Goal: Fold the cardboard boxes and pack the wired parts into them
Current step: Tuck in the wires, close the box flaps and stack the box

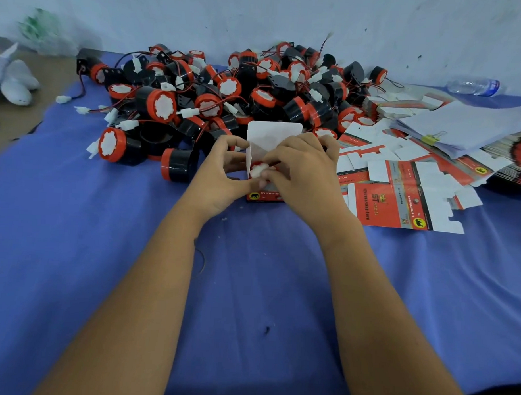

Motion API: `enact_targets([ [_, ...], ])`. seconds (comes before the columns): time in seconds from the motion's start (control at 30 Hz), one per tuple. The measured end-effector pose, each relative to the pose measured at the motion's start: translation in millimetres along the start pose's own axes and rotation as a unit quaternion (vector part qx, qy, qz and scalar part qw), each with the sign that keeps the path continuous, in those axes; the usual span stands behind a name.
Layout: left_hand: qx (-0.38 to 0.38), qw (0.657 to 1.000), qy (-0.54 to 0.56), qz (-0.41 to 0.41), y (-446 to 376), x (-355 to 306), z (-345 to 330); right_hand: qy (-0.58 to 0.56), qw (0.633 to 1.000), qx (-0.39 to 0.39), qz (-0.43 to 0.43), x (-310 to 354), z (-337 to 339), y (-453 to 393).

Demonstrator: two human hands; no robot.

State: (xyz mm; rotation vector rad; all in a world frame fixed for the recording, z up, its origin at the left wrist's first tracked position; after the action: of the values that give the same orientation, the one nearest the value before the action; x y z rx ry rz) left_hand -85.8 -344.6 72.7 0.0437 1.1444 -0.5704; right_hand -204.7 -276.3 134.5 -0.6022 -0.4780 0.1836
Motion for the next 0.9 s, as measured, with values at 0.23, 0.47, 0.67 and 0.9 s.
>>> enact_targets([
  [0.23,0.000,1.000,0.005,-0.005,-1,1,0,-0.056,0.998,0.017,-0.033,-11,1,-1],
  [0.47,0.000,1.000,0.001,-0.001,-1,3,-2,-0.012,0.998,0.060,-0.030,-12,-6,-1],
  [0.67,-0.035,0.999,-0.017,0.000,2,-4,-8,-0.017,0.998,0.066,-0.015,-12,-8,0],
  [0.9,-0.066,0.996,0.038,0.036,-2,-4,-9,-0.058,0.995,-0.084,-0.019,-12,9,6],
])
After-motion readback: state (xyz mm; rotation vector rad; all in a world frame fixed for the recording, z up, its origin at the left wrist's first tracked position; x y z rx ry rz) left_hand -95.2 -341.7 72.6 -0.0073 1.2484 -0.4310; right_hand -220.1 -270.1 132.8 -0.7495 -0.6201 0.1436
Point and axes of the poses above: each hand's wrist, its own y-axis away from the middle knuckle, its own z-axis out of the back of the hand, x = y × z, the point moved 8 cm from there along -y, towards the middle knuckle, and after that the axes turned 14 degrees about -y, right-handed, at the moved point
